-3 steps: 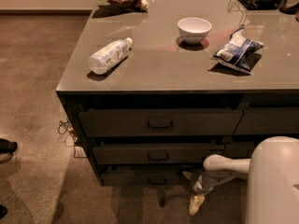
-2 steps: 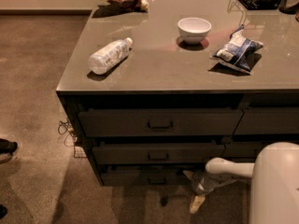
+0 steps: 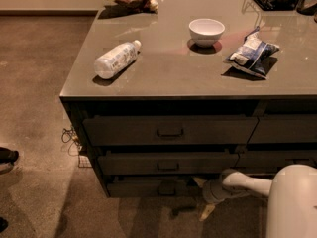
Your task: Open bottom drawer
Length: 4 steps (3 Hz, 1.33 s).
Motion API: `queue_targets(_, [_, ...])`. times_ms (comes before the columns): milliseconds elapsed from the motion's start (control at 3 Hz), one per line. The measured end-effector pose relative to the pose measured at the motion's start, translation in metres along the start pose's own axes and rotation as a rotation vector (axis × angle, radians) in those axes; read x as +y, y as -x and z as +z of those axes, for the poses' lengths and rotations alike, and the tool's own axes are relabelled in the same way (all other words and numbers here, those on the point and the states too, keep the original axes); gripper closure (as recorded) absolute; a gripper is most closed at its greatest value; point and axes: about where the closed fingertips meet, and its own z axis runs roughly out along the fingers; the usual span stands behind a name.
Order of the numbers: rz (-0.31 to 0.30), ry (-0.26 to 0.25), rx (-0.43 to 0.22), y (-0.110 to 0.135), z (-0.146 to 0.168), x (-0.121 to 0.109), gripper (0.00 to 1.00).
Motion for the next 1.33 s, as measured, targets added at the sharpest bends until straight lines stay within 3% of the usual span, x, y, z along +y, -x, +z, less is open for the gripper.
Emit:
queue_targets(333, [0.022,-0.03,-0.008,-0.007,0.009,-0.001,0.0])
queue_targets(1000, [0.035,-0.102,0.027,-0.024,0.036,-0.028,0.0])
queue_targets(1333, [0.047,-0.097,0.053,-0.03,0.054,-0.04,0.0])
